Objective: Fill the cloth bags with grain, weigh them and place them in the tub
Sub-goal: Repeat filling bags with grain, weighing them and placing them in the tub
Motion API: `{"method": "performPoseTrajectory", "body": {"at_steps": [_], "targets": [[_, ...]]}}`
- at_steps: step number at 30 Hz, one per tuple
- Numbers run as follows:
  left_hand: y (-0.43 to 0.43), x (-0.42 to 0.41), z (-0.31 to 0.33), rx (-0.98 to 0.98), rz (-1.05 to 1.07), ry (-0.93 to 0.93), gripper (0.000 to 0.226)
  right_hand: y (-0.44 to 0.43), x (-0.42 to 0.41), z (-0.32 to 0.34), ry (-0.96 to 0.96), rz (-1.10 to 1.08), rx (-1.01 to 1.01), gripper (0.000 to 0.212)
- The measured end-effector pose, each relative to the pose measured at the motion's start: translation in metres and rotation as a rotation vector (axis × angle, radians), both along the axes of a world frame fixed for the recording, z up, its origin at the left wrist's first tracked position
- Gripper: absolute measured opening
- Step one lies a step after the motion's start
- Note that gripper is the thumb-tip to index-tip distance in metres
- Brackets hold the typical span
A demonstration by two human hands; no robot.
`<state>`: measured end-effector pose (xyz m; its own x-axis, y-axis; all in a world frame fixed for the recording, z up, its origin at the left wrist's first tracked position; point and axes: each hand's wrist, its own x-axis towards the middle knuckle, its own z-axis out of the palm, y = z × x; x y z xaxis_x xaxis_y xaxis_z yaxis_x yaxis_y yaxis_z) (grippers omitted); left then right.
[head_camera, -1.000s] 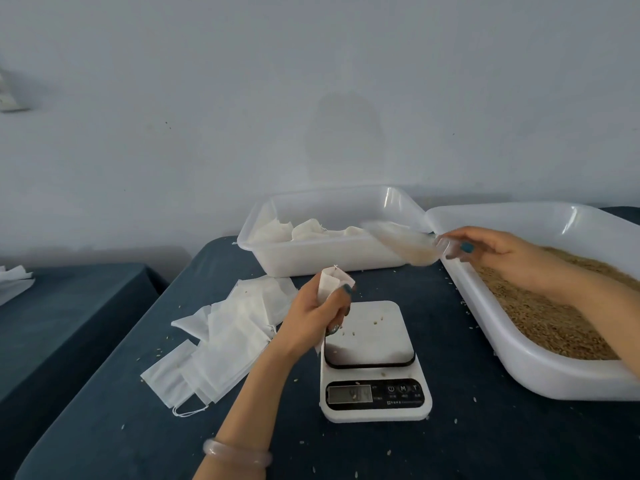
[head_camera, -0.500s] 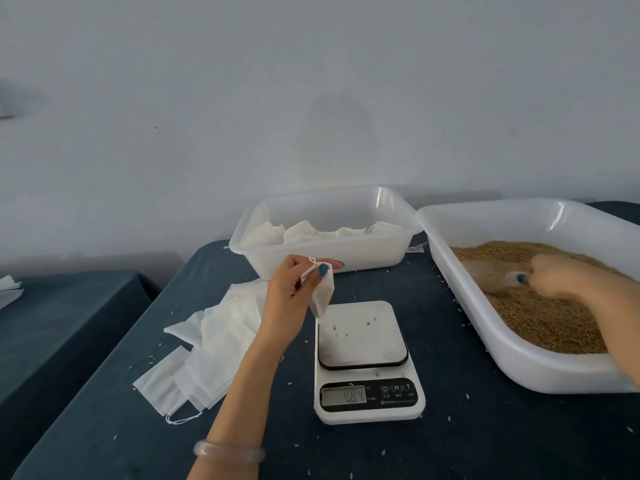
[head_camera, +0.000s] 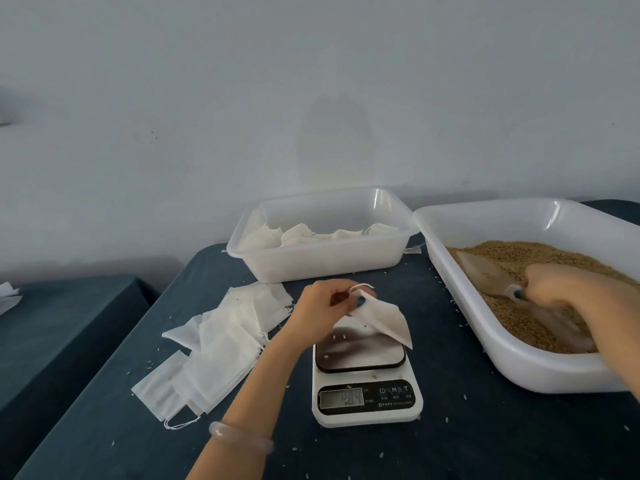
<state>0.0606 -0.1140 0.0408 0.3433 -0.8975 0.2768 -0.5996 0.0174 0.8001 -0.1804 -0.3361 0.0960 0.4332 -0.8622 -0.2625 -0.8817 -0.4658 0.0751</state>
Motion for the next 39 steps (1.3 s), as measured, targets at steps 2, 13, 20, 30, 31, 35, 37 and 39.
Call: {"method": "performPoseTrajectory", "body": {"at_steps": [2,13,20,30,31,35,37,39], "targets": [[0.009,0.009,-0.003,-0.012,0.028,0.025,0.033,-0.001,0.001,-0.001,-0.012,0.015,-0.011,0.019],[0.038,0.033,-0.004,-0.032,0.056,0.054,0.022,0.085,0.035,0.021,-0.706,0.381,-0.501,0.042],[0.039,0.029,-0.005,0.039,0.100,-0.043,0.018,0.133,0.078,-0.044,-0.864,0.610,-0.195,0.043],[0.043,0.041,-0.007,-0.098,0.377,0.054,0.050,0.085,0.083,-0.102,-1.291,0.126,0.131,0.020],[0.044,0.043,-0.008,-0.087,0.392,0.044,0.050,0.084,0.083,-0.103,-1.303,0.114,0.146,0.019],[0.049,0.038,-0.010,0.072,0.442,-0.172,0.070,0.086,0.084,-0.103,-1.294,0.095,0.169,0.019],[0.049,0.034,-0.009,0.170,0.488,-0.350,0.082,0.087,0.084,-0.104,-1.281,0.099,0.160,0.020],[0.046,0.030,-0.008,0.210,0.479,-0.370,0.076,0.087,0.084,-0.103,-1.281,0.099,0.156,0.020]]}}
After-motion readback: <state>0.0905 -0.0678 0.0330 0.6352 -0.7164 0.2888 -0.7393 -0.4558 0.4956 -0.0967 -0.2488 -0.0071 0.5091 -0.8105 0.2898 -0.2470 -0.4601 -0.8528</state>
